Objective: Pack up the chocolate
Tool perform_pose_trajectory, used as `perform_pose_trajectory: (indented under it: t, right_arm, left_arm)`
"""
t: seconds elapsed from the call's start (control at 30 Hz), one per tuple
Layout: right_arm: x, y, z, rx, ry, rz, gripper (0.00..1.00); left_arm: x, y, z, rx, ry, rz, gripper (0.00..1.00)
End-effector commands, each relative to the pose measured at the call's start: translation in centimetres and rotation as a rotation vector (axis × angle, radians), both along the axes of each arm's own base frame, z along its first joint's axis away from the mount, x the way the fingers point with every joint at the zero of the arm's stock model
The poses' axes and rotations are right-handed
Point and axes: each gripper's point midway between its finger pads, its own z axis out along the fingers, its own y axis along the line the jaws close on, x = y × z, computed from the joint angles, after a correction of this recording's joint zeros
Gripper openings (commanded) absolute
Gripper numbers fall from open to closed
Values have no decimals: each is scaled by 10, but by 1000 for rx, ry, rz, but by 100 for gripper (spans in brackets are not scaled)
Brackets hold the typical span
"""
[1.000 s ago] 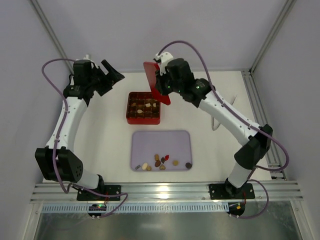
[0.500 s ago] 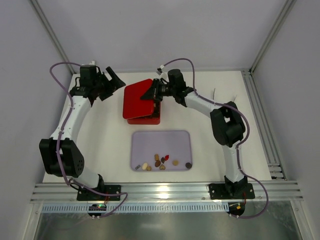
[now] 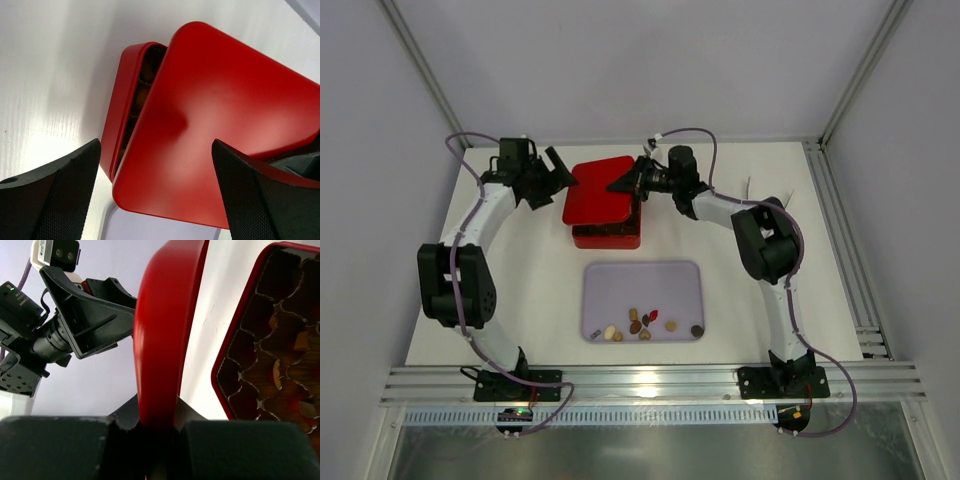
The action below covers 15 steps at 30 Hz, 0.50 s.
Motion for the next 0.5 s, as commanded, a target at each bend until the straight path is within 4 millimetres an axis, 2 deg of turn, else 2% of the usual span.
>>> perform_pose_trajectory:
  t: [0.0,0.47]
  right_arm:
    - [0,0,14,59,-52,18,4]
    - [16,-7,-26,39,7,-10,4]
  left_arm:
    - [12,-3,4,18,-60,-27,89]
    - [10,-19,-29,-37,-43,-108,89]
